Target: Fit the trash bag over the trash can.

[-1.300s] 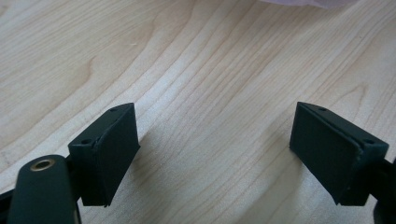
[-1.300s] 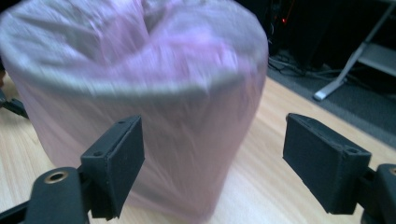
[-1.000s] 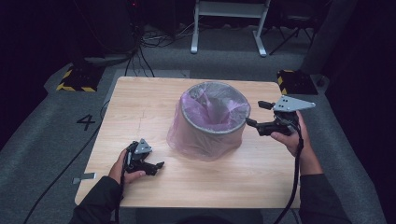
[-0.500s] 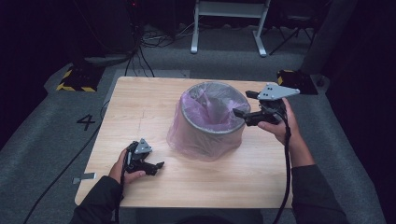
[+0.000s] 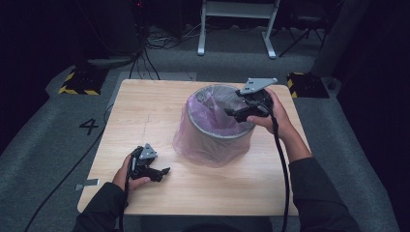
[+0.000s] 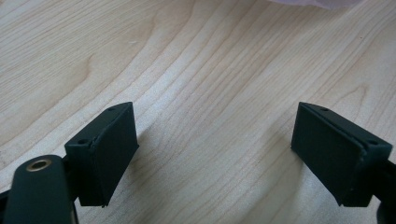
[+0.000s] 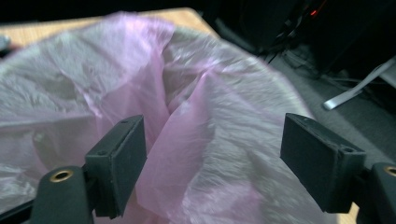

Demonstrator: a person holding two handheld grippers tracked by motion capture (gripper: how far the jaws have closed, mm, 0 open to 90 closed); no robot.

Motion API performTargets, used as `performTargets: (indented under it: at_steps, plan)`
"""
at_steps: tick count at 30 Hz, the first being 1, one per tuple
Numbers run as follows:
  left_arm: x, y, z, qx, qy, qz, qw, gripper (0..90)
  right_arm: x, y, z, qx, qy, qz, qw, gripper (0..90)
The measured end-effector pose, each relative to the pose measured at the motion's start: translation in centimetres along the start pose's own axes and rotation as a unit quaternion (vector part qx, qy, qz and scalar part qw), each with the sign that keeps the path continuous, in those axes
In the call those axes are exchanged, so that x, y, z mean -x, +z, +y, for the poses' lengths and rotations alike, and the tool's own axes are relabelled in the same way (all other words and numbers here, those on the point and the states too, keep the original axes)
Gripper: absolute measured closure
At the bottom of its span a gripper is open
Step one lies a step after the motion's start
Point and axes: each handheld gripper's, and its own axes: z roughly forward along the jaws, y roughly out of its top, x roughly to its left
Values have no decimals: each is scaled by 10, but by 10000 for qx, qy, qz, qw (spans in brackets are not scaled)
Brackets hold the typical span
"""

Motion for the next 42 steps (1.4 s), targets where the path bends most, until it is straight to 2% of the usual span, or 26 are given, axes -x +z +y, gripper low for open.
performTargets:
  at_steps: [1,2,3,6,9,10,11,14,17,19,22,24,28,31,33,34,35,36,40,42]
  plan:
    - [0,0,0,1,-1,0,10000,143,0,3,1,-70,-34,17,10000,239]
    - [0,0,0,10,-1,1,10000,143,1,8,0,-147,-80,235,9996,260]
    - [0,0,0,0,3,-2,10000,143,1,8,0,-147,-80,235,9996,260]
    - [0,0,0,11,-3,4,10000,143,1,15,-1,-336,-81,435,9985,283]
    - [0,0,0,1,0,1,10000,143,3,22,-3,-540,-25,481,9974,304]
    - [0,0,0,0,1,-2,10000,143,4,23,-3,-692,-75,504,9963,306]
    - [0,0,0,0,1,-2,10000,143,4,23,-3,-692,-75,504,9963,306]
    - [0,0,0,0,3,0,10000,143,6,27,-2,-944,-140,555,9939,302]
    - [0,0,0,-2,1,1,10000,143,6,31,-1,-1213,-310,597,9903,293]
    - [0,0,0,0,0,2,10000,143,7,35,0,-1375,-307,655,9879,285]
    - [0,0,0,-4,-4,10,10000,143,7,40,2,-1664,-359,763,9824,255]
    - [0,0,0,-2,5,16,10000,142,7,41,3,-1724,-381,843,9807,246]
    - [0,0,0,-1,5,16,10000,142,7,45,3,-1988,-381,917,9750,221]
    - [0,0,0,0,8,14,10000,142,7,49,3,-2225,-336,904,9702,208]
    - [0,0,0,-3,5,15,10000,142,7,51,3,-2269,-413,868,9692,204]
    - [0,0,0,0,6,14,10000,142,8,50,3,-2342,-355,829,9680,204]
    - [0,0,0,0,6,14,10000,142,8,50,3,-2342,-355,829,9680,204]
    - [0,0,0,-1,5,16,10000,142,8,51,3,-2284,-372,816,9694,204]
    - [0,0,0,-3,6,16,10000,142,8,50,3,-2270,-354,816,9698,202]
    - [0,0,0,-2,4,15,10000,142,8,49,4,-2248,-364,735,9709,202]
